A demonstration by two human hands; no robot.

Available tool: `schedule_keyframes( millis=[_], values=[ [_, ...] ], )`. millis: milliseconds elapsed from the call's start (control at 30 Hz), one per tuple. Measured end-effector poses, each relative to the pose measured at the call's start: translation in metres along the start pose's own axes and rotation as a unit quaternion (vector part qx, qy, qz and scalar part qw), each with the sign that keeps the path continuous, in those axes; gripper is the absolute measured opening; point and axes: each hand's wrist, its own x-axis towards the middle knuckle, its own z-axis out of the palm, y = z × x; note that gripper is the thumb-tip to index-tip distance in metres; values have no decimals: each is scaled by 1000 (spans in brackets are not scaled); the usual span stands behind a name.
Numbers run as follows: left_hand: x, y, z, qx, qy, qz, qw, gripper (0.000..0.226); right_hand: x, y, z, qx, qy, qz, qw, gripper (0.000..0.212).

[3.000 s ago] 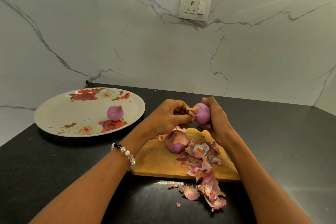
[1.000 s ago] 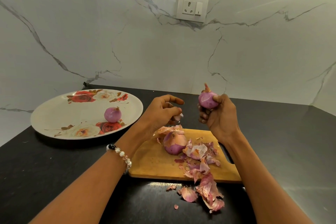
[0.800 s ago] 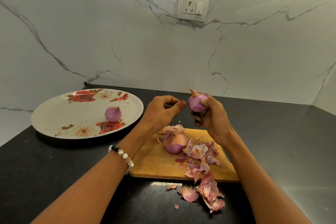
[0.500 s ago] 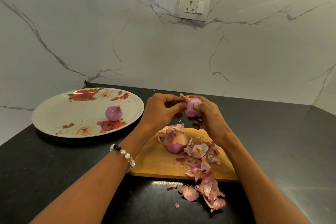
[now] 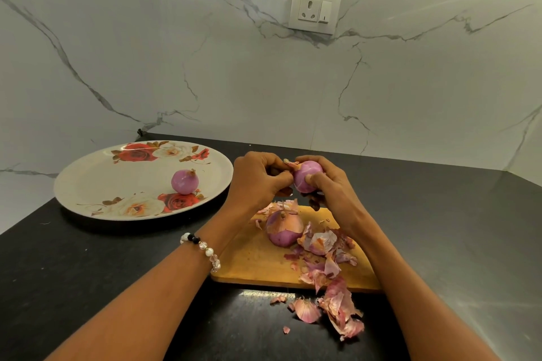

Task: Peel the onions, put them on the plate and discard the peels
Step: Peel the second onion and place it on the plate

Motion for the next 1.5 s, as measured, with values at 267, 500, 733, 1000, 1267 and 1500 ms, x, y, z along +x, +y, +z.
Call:
schedule_keyframes(
  millis=[267,500,733,1000,1267,1500],
  values=[
    [0,-3,3,128,33,81,988,13,0,-1,4,-15,0,-23,1000,45],
    [3,0,3,17,-7,-4,1000,4,3,0,1,66,11,11,998,38],
    [1,7,0,-66,-7,-23,998,16,5,2,-4,78,15,8,997,38],
    [-1,6,-2,-33,-2,-10,999,19,2,-1,0,28,12,-15,999,38],
    [2,1,0,3,31,-10,999,14,2,-3,1,23,17,-22,999,48],
    [3,0,2,-8,45,-30,998,17,1,-4,0,33,2,-32,999,48]
  ],
)
